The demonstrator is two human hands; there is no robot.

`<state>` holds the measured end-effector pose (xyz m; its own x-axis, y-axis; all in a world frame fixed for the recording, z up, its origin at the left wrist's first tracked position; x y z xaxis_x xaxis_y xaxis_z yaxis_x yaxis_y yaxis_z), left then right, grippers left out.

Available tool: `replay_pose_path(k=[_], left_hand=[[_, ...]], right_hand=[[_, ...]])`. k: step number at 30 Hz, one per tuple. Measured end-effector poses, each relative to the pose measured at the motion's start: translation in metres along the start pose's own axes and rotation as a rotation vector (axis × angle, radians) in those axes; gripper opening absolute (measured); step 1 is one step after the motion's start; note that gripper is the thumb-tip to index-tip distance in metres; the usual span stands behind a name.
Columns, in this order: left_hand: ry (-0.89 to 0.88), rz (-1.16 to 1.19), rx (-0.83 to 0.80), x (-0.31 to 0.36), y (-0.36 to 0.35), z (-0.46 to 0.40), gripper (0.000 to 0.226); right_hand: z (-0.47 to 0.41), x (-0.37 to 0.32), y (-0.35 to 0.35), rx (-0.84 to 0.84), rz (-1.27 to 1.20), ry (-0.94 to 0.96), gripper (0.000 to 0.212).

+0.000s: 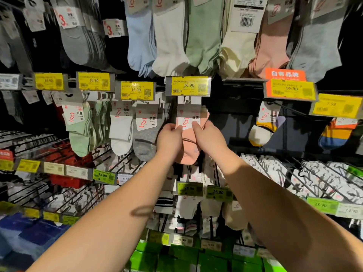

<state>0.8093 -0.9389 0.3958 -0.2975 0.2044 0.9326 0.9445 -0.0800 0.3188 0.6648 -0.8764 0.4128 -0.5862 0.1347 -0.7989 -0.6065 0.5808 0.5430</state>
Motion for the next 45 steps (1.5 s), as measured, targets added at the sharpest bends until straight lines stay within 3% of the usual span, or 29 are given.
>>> replay_pose_path(k=[10, 13, 17, 21, 24, 26, 32, 33, 35, 38, 40, 42, 45], left_hand=[[0.016, -0.110, -0.058, -0.003, -0.015, -0.012, 0.035], [0.003, -0.037, -0.057, -0.012, -0.015, 0.007, 0.034], [-0.070, 0.058, -0.012, -0.015, -0.010, 0.059, 0.031], [-0.149, 0.148, -0.088, -0.014, -0.023, 0.131, 0.013], [-0.130, 0.190, -0.245, -0.025, -0.059, 0.176, 0.012], [-0.176, 0.039, -0.289, -0.033, -0.082, 0.211, 0.014], [-0.143, -0.216, -0.400, -0.071, -0.184, 0.343, 0.026], [-0.122, -0.190, -0.536, -0.071, -0.212, 0.375, 0.024], [-0.363, -0.344, -0.559, -0.074, -0.255, 0.430, 0.024], [-0.192, -0.389, -0.622, -0.080, -0.303, 0.503, 0.017], [-0.109, -0.344, -0.720, -0.080, -0.336, 0.545, 0.018], [-0.148, -0.290, -0.773, -0.067, -0.365, 0.580, 0.019], [-0.315, -0.232, -0.865, -0.050, -0.411, 0.631, 0.022]], right_hand=[[-0.018, 0.010, -0.003, -0.064, 0.181, -0.094, 0.064], [0.004, 0.024, 0.008, -0.031, 0.135, -0.098, 0.066], [0.055, 0.042, 0.041, 0.116, -0.050, -0.070, 0.043], [0.122, 0.076, 0.071, 0.121, -0.119, -0.034, 0.020], [0.174, 0.126, 0.093, 0.089, -0.094, -0.091, 0.013], [0.212, 0.166, 0.112, 0.073, -0.095, -0.145, 0.005], [0.355, 0.321, 0.204, 0.007, 0.107, -0.373, 0.022], [0.382, 0.343, 0.222, 0.004, 0.114, -0.425, 0.025], [0.430, 0.386, 0.252, -0.025, 0.098, -0.535, 0.025], [0.489, 0.439, 0.300, -0.060, 0.049, -0.715, 0.028], [0.524, 0.465, 0.332, -0.118, 0.175, -0.729, 0.034], [0.561, 0.485, 0.361, -0.102, 0.171, -0.800, 0.035], [0.590, 0.516, 0.404, -0.039, 0.196, -0.802, 0.018]])
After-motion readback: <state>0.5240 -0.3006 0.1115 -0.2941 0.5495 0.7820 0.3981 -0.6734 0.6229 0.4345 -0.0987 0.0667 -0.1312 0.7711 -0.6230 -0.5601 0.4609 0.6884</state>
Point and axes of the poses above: each hand's wrist, its own z-axis away from the middle knuckle, its own y-axis out of the back of the hand, x = y × z, the point moved 9 cm from there along -z, towards the middle knuckle, and after that the axes turned 4 degrees about -z, right-handed, at the moved point
